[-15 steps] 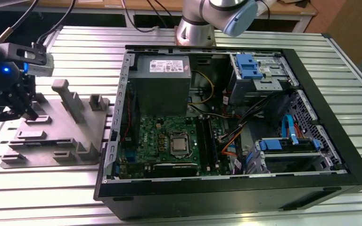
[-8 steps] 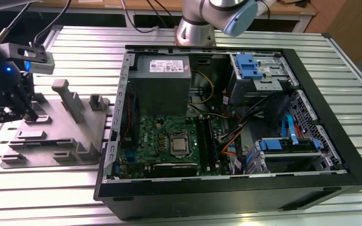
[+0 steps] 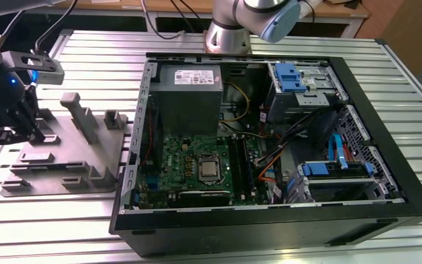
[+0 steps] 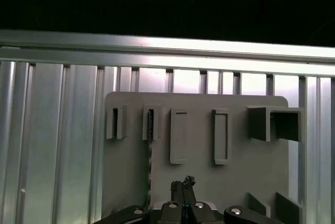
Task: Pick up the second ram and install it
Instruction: 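Pick up the second ram and move it above second insertion slot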
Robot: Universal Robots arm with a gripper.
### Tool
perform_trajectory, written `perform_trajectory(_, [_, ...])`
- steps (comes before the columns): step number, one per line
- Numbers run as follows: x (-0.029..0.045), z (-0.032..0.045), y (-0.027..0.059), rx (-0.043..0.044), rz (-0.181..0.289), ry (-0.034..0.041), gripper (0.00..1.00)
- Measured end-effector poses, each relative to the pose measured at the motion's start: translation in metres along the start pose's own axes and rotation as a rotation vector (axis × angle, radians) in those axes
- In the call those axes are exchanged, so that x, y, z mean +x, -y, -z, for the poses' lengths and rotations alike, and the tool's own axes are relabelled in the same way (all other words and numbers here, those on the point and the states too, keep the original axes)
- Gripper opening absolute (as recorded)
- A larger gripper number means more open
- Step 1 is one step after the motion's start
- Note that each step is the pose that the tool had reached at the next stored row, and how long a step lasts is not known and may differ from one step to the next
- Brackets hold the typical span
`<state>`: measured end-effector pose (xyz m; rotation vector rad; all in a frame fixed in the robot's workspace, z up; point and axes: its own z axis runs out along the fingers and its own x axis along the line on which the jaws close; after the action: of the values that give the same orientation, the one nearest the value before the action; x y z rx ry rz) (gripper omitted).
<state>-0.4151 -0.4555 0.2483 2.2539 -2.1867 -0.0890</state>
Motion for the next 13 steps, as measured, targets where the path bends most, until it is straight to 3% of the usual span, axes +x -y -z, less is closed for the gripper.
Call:
perform_trajectory(8, [0.0026, -0.0052, -0.0007, 0.0005, -0.015, 0.0006, 0.1])
perform_trajectory(13, [0.0086, -0.0063, -0.0008, 0.0014, -0.037, 0.0014, 0.1])
